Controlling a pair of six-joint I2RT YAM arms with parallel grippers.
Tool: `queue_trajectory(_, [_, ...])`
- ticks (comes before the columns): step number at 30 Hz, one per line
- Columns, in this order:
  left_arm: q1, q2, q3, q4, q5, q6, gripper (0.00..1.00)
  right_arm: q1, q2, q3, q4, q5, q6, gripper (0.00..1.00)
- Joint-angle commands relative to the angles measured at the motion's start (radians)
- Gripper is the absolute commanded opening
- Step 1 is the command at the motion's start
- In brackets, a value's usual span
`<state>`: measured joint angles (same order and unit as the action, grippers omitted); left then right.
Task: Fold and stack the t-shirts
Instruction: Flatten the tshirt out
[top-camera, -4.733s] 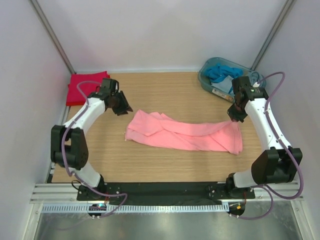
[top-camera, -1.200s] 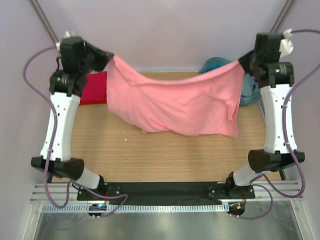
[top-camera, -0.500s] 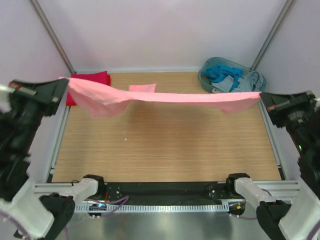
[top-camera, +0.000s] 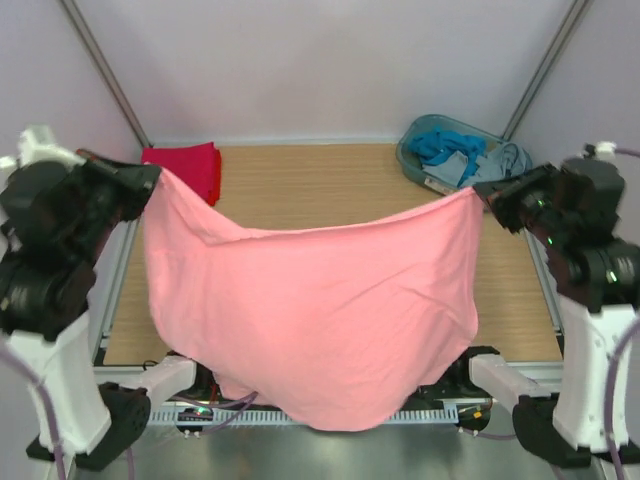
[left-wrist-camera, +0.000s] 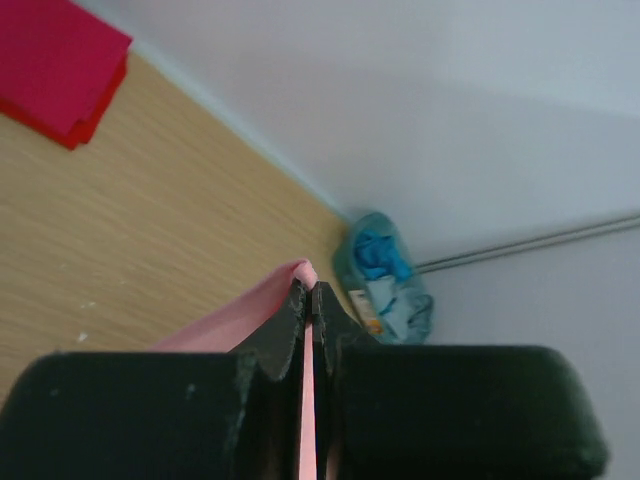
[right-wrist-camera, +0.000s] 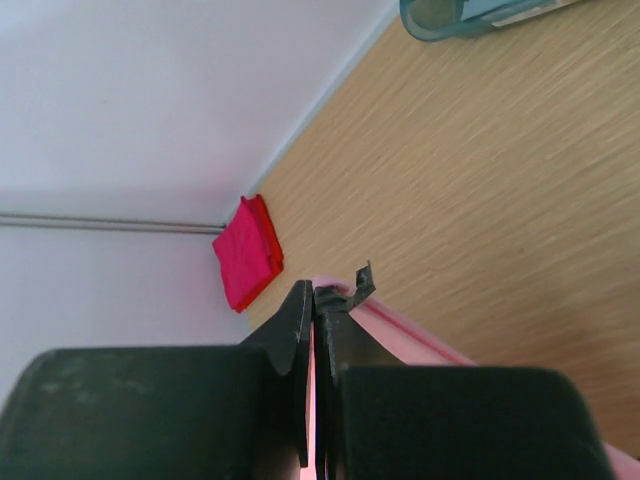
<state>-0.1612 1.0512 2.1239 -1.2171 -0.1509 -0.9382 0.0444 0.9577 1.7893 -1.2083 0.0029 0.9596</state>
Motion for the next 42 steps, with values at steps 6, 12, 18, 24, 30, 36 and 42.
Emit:
queue_trajectory(6, [0.025, 0.488, 0.293, 0.224, -0.026, 0.092, 0.0, -0.002, 0.475, 0.37, 0.414, -0.23, -0.101, 0.01])
queue_trajectory(12, [0.052, 0.486, 0.392, 0.341, 0.1, 0.013, 0.0, -0.003, 0.629, 0.751, 0.262, -0.184, -0.11, 0.01])
queue_trajectory(18, [0.054, 0.346, 0.297, 0.18, 0.048, 0.143, 0.0, -0.003, 0.379, 0.352, 0.308, -0.126, -0.185, 0.01])
queue_trajectory(24, [0.054, 0.028, -0.154, 0.122, 0.034, 0.176, 0.0, -0.002, 0.104, -0.051, 0.187, -0.113, -0.229, 0.01])
queue_trajectory(30, [0.054, -0.311, -0.769, 0.074, 0.145, 0.02, 0.01, 0.0, -0.126, -0.427, 0.067, -0.121, -0.294, 0.01])
queue_trajectory(36, [0.054, -0.457, -1.061, -0.082, 0.157, -0.016, 0.0, 0.003, -0.212, -0.688, -0.056, -0.08, -0.337, 0.01])
queue_trajectory(42, [0.054, -0.433, -1.193, -0.124, 0.157, -0.024, 0.0, 0.003, -0.188, -0.857, -0.14, 0.024, -0.312, 0.01])
